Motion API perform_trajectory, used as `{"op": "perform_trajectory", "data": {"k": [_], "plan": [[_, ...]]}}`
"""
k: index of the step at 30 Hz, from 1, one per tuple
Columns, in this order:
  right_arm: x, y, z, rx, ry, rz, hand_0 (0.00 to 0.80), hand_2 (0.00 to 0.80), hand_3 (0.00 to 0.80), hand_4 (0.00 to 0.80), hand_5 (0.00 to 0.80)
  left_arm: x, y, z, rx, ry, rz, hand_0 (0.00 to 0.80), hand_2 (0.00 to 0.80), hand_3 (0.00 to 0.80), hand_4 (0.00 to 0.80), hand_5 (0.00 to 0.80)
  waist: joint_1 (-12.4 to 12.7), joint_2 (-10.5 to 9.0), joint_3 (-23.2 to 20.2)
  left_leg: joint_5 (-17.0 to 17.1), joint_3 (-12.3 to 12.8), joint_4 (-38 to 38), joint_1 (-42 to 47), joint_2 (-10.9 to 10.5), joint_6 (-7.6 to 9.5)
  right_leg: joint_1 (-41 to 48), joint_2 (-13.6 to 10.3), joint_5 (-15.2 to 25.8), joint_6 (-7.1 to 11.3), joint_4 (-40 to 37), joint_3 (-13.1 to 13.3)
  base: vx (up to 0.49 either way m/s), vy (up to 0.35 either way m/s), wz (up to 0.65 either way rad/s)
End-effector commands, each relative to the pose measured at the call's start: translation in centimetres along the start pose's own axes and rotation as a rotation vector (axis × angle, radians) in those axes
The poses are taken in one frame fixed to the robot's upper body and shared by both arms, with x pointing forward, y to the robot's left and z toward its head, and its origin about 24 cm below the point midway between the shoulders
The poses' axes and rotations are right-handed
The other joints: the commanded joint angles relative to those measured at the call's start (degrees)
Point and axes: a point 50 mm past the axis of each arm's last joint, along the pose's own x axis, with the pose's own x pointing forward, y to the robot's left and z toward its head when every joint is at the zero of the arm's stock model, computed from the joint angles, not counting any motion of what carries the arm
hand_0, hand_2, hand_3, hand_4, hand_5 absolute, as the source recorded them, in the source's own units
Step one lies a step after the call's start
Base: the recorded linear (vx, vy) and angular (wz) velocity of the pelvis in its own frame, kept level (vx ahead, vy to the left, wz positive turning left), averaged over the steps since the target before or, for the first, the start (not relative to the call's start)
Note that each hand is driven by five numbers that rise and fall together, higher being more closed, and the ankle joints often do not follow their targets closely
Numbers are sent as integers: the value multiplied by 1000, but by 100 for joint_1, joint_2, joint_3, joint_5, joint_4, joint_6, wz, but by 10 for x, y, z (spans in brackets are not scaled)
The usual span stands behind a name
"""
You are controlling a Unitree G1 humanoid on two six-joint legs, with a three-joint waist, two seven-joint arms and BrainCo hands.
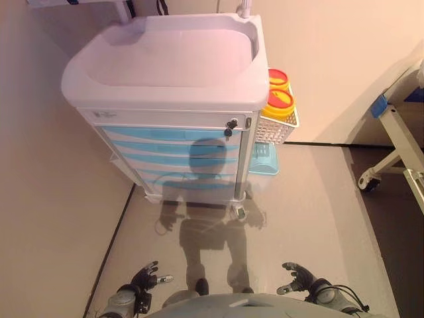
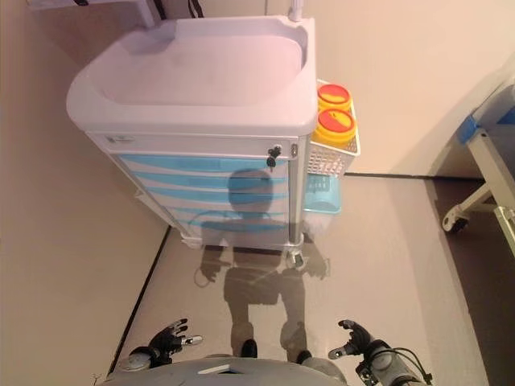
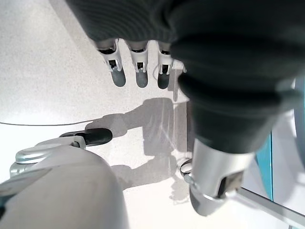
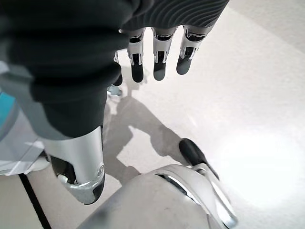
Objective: Open the drawer and pick up the medicine
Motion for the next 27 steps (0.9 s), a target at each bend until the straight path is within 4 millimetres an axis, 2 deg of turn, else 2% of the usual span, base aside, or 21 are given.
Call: {"op": "perform_trajectory", "data": {"k": [1,3,5,7,9,10,11,12,14,15,19,23,27], "plan": [[5,-20,17,-5,-56,-102,0,0,0,0,0,4,17,37,-89,-189,62,0,0,0,0,0,-33,-249,620,-1027,212,1243,-664,-387,603,-780,-524,-100,375,900,172,-290,134,-25],[6,-32,27,12,-89,-155,0,0,0,0,0,4,23,58,-147,-292,76,0,0,0,0,0,-60,-252,902,-1116,330,1723,-1178,-394,695,-1347,-551,-151,313,1399,276,-199,102,-15],[6,-39,33,36,-110,-195,0,0,0,0,0,5,26,72,-228,-352,74,0,0,0,0,0,-73,-270,1083,-1222,420,2179,-1633,-420,767,-1811,-542,-216,259,1824,360,-108,77,-15],[6,-42,34,56,-122,-220,0,0,0,0,0,4,28,81,-237,-423,70,0,0,0,0,0,-59,-302,1134,-1292,439,2441,-1950,-446,820,-2083,-505,-241,215,1984,373,-68,40,-19],[6,-45,36,56,-131,-260,0,0,0,0,0,-2,31,96,-269,-578,66,0,0,0,0,0,-98,-281,1243,-1325,475,2711,-2303,-431,799,-2459,-450,-262,179,2269,387,-31,78,-11],[5,-46,35,62,-133,-272,0,0,0,0,0,-2,32,102,-276,-594,71,0,0,0,0,0,-121,-288,1259,-1359,493,2782,-2385,-430,821,-2565,-423,-259,160,2328,412,68,104,-13],[5,-47,35,62,-138,-290,0,0,0,0,0,-4,37,114,-363,-662,66,0,0,0,0,0,-175,-298,1329,-1624,496,3092,-2542,-415,812,-2742,-362,-416,186,2576,488,81,71,-20],[5,-48,35,66,-137,-297,0,0,0,0,0,-4,38,118,-393,-686,58,0,0,0,0,0,-187,-308,1333,-1661,508,3166,-2608,-412,816,-2803,-350,-421,183,2621,498,105,72,-26],[5,-47,37,68,-144,-304,0,0,0,0,0,-5,40,143,-530,-786,37,0,0,0,0,0,-258,-390,1386,-1827,557,3488,-2881,-386,857,-3069,-266,-422,175,2803,564,34,38,-31],[5,-47,37,68,-144,-304,0,0,0,0,0,-6,41,147,-540,-803,36,0,0,0,0,0,-266,-400,1387,-1846,562,3521,-2915,-379,862,-3104,-253,-423,176,2825,576,16,20,-33],[4,-46,35,73,-136,-307,0,0,0,0,0,-15,42,186,-684,-961,-36,0,0,0,0,0,-370,-496,1439,-2008,587,3869,-3220,-355,898,-3399,-107,-409,198,3002,696,30,29,-21],[1,-45,28,65,-121,-301,0,0,0,0,0,-30,47,229,-845,-1135,-164,0,0,0,0,0,-487,-562,1496,-2077,595,4043,-3397,-332,916,-3568,14,-362,198,3046,820,34,28,-23],[-1,-42,23,52,-118,-290,0,0,0,0,0,-47,60,261,-941,-1276,-251,0,0,0,0,0,-619,-610,1525,-2107,613,4182,-3510,-294,912,-3667,91,-324,173,3074,916,52,22,-17]]}}
